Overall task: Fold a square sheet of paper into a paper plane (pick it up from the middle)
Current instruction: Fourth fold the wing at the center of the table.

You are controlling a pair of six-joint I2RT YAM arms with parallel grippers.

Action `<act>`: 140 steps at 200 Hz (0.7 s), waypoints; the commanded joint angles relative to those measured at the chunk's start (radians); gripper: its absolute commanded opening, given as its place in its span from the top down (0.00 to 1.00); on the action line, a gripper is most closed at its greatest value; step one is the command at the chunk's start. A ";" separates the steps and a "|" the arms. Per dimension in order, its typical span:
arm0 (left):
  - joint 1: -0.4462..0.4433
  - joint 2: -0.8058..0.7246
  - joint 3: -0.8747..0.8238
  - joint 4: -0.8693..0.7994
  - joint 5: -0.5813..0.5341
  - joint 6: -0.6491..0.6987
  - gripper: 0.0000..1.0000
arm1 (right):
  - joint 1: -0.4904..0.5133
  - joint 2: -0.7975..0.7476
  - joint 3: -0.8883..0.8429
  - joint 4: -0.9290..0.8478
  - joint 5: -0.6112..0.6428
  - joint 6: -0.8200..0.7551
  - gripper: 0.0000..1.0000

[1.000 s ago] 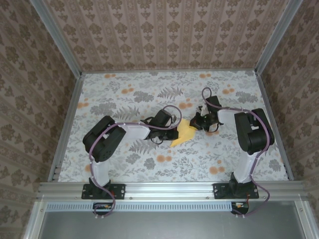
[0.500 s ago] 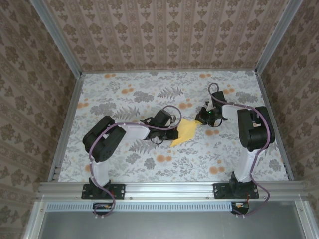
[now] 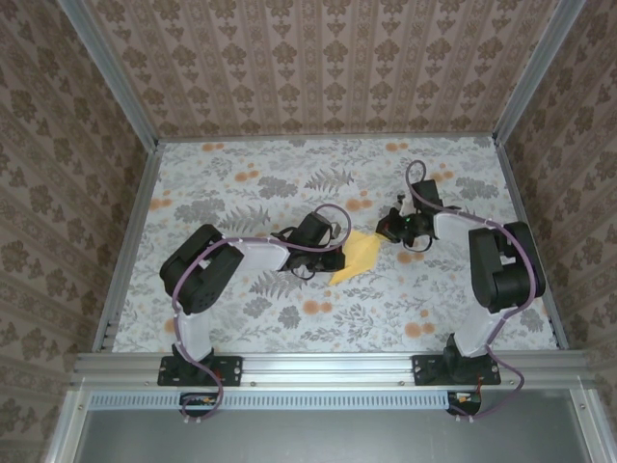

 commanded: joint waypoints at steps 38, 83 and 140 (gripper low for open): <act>0.007 0.038 -0.046 -0.142 -0.036 -0.007 1.00 | 0.145 0.055 -0.046 0.066 -0.083 0.043 1.00; 0.022 0.004 -0.040 -0.121 -0.008 0.009 1.00 | 0.157 0.118 -0.061 0.058 -0.051 0.051 1.00; 0.059 -0.151 -0.039 -0.069 0.030 0.039 0.88 | 0.153 0.142 -0.070 -0.001 0.037 0.038 1.00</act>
